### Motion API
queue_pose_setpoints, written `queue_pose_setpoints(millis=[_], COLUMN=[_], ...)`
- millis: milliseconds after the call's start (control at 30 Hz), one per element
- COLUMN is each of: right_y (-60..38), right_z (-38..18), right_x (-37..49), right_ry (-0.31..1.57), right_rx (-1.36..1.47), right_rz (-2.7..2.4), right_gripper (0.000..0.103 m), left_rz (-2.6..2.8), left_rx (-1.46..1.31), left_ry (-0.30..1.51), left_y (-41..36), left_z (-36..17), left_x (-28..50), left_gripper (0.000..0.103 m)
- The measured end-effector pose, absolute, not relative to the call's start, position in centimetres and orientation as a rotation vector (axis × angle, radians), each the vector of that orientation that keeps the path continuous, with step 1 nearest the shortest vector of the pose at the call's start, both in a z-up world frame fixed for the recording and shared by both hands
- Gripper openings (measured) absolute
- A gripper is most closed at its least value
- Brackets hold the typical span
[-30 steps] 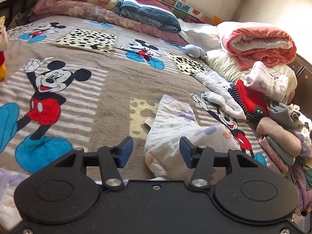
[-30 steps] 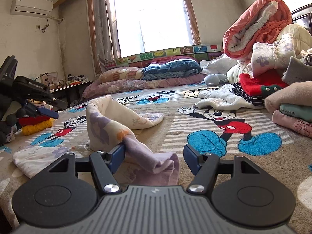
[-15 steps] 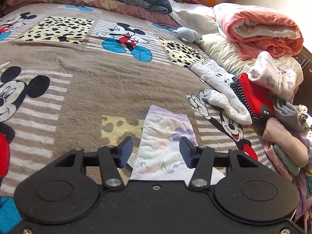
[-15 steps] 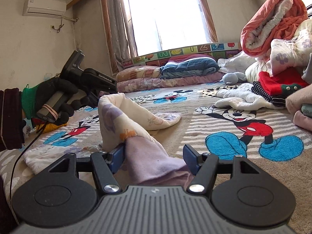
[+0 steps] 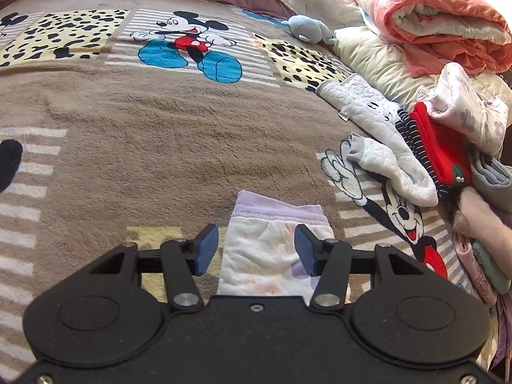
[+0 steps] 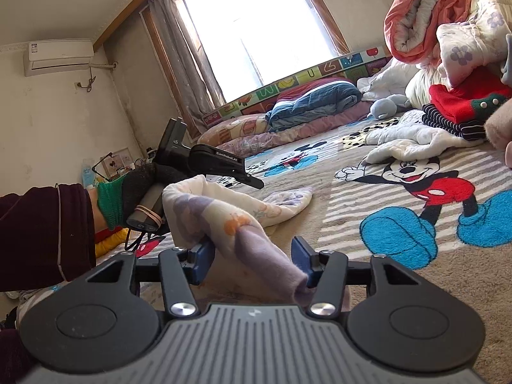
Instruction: Fold clothes
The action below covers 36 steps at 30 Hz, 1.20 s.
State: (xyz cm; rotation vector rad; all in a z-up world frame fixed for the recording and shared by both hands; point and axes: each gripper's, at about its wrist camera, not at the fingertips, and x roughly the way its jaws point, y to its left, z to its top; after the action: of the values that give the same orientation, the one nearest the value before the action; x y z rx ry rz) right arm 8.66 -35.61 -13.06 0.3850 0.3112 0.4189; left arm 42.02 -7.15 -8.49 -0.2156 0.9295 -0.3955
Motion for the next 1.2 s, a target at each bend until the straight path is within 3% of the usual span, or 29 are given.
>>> queue_pose_setpoints(millis=[200, 300, 333, 867, 1200], right_y=[-36.2, -36.4, -36.4, -37.2, -36.9], right_z=[-13.8, -14.3, -14.5, -14.7, -14.8], right_x=[9.6, 10.3, 10.6, 10.6, 10.9], right_ry=[0.360, 0.404, 0.421, 0.454, 0.444], right_rx=[0.433, 0.447, 0.449, 0.584, 0.683], right_rz=[0.389, 0.366, 0.358, 0.319, 0.260], right_gripper=[0.043, 0.045, 0.046, 0.047, 0.048], left_rz=[-0.379, -0.385, -0.388, -0.352, -0.262], left_rx=[-0.222, -0.205, -0.190, -0.310, -0.397], left_ry=[0.978, 0.969, 0.951, 0.607, 0.449], left_y=[-7.9, -8.4, -8.5, -0.7, 5.8], left_z=[-10.2, -10.5, -10.2, -0.9, 1.2], left_x=[44.4, 44.4, 44.0, 33.9, 24.9], left_gripper=[0.051, 0.012, 0.008, 0.006, 0.006])
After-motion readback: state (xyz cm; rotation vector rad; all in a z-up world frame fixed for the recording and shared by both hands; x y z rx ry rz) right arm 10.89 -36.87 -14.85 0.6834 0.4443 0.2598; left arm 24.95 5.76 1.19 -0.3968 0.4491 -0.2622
